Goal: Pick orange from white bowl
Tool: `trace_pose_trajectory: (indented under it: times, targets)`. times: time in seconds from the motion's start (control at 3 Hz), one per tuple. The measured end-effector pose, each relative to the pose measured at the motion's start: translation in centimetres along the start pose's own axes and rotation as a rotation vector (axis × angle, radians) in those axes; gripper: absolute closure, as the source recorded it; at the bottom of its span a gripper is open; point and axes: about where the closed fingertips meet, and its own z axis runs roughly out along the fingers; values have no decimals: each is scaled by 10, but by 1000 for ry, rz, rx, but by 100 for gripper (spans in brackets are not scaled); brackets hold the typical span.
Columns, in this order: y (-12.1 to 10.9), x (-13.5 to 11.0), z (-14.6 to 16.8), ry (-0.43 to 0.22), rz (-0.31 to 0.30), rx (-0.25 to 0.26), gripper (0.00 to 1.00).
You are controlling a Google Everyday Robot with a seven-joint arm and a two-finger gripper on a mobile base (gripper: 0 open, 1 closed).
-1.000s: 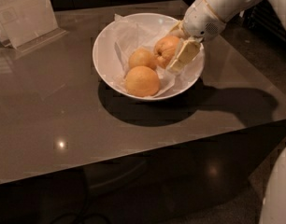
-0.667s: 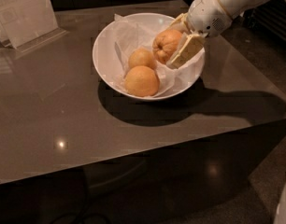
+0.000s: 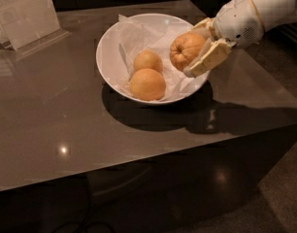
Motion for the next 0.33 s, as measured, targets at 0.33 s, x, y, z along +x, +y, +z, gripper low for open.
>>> trace_pose_trajectory:
  times: [0.33]
  targets:
    - [1,3,-1,0,6,2,100]
